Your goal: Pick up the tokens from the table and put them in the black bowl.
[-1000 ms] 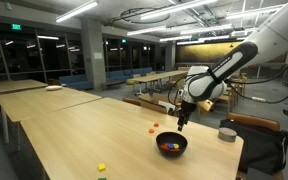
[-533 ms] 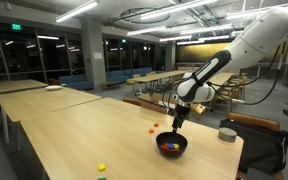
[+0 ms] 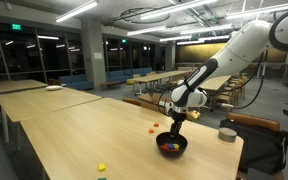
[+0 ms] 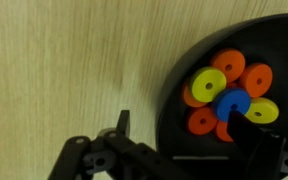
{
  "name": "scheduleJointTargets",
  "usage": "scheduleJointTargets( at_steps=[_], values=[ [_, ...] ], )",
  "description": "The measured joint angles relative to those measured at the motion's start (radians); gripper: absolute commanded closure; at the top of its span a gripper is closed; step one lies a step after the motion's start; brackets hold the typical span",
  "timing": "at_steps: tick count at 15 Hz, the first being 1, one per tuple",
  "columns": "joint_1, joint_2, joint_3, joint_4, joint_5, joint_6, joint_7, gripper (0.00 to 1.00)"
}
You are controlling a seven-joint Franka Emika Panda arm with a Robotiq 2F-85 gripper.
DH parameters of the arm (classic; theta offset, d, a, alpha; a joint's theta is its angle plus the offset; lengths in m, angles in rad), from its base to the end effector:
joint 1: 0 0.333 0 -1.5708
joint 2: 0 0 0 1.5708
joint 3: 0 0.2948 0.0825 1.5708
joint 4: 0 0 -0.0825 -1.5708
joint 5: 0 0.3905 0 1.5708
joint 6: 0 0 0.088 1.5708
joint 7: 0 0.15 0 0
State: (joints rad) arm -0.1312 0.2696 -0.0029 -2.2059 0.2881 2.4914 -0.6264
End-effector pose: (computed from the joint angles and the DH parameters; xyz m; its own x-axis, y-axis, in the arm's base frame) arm 0.5510 -0.0684 0.1911 0.9625 0.2526 0.0991 0.2651 -0.9534 -0.1441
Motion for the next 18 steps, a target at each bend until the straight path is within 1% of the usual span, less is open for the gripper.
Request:
scheduleJointTargets(
  at_steps=[6, 11, 18],
  values=[
    [-0.007, 0.038, 0.077, 0.047, 0.011, -0.053, -0.029, 0.00],
    [-0.007, 0.065, 0.120, 0.092, 0.011, -0.094, -0.049, 0.00],
    [0.002, 0.128, 0.199, 0.189, 0.025, -0.171, -0.116, 0.00]
  ],
)
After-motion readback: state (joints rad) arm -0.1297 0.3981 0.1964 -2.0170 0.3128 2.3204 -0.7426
